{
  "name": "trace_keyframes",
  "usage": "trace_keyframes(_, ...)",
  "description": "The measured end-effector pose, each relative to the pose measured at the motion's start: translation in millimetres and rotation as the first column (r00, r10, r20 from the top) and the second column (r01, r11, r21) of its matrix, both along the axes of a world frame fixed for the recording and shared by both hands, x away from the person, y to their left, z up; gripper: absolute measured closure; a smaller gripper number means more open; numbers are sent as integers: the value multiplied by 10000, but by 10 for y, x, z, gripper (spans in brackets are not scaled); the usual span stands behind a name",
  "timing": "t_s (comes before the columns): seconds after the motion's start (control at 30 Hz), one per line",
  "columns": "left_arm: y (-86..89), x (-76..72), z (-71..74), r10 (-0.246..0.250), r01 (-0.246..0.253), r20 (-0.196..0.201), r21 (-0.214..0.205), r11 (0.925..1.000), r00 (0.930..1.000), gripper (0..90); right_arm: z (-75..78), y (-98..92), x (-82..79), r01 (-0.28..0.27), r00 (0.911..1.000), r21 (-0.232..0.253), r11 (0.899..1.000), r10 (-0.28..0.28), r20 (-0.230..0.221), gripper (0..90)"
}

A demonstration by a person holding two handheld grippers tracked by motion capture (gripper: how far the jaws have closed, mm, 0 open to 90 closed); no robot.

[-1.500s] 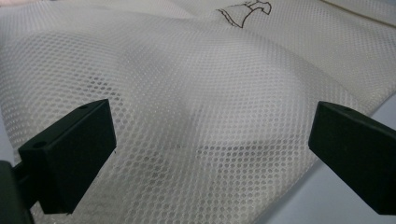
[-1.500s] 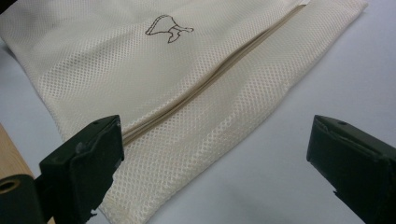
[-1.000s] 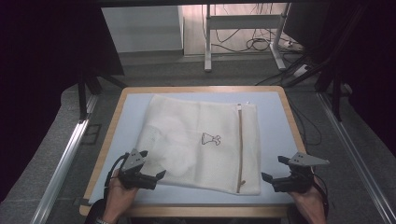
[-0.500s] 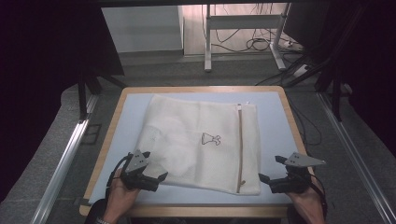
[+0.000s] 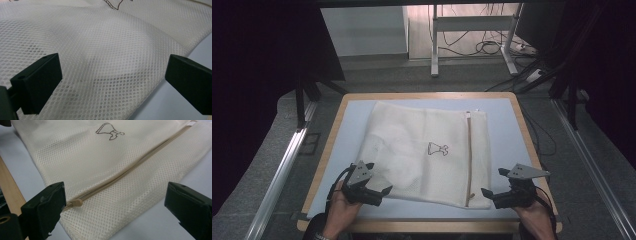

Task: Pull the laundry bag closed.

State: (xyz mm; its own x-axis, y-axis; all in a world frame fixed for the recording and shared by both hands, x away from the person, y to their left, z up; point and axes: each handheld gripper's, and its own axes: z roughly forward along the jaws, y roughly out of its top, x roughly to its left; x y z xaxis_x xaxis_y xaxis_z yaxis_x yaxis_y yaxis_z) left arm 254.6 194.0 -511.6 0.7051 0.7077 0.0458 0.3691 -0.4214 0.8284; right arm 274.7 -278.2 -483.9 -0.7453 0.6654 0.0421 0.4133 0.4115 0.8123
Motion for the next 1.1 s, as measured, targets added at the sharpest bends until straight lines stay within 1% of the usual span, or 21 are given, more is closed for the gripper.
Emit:
trace_keyframes(0.03, 4, 0, 0, 26, -26, 14, -7, 10000, 10000, 6, -10, 26, 8, -129, 9999, 111, 9999, 130, -64, 42)
trace_keyframes(0.13, 7, -2, 3, 47, -47, 38, -11, 10000, 10000, 6, -14, 50, 12, -229, 9997, 128, 9997, 231, -85, 42)
trace_keyframes(0.47, -2, -3, 0, 37, -38, 20, 71, 10000, 10000, 7, -53, 176, 26, -577, 9980, 5, 9983, 577, -247, 42)
trace_keyframes(0.53, -8, -4, -3, 23, -24, 15, 163, 9999, 10000, 9, -58, 201, 23, -637, 9976, -31, 9980, 636, -258, 41)
trace_keyframes(0.6, -18, -7, -4, 8, -9, 37, 294, 9996, 10000, 12, -79, 250, 20, -701, 9970, -174, 9974, 695, -329, 38)
trace_keyframes(0.7, -31, -12, -4, -30, 27, 80, 477, 9989, 10000, 12, -92, 279, 18, -755, 9963, -182, 9970, 747, -422, 32)
trace_keyframes(0.73, -34, -13, -5, -29, 25, 83, 497, 9988, 10000, 12, -98, 296, 20, -847, 9954, -101, 9964, 842, -448, 26)
trace_keyframes(0.87, -30, -10, -7, -13, 9, 76, 516, 9987, 10000, 11, -95, 318, 24, -925, 9944, 84, 9957, 928, -496, 24)
trace_keyframes(0.93, -28, -9, -7, -9, 5, 75, 541, 9985, 10000, 11, -99, 343, 17, -999, 9932, -117, 9949, 990, -608, 48)
trace_keyframes(0.97, -28, -9, -7, -4, 0, 77, 552, 9985, 10000, 11, -102, 361, 5, -1025, 9933, -385, 9940, 1003, -566, 86)
trace_keyframes(1.0, -28, -8, -7, -8, 3, 80, 557, 9984, 10000, 11, -102, 381, -9, -1022, 9939, -712, 9922, 988, -500, 172)
trace_keyframes(1.03, -27, -8, -7, -9, 5, 72, 561, 9984, 10000, 11, -102, 381, -9, -1022, 9939, -712, 9922, 988, -500, 172)
trace_keyframes(1.1, -28, -7, -8, -8, 4, 76, 577, 9983, 10000, 11, -97, 390, -14, -1037, 9937, -913, 9904, 993, -517, 251)
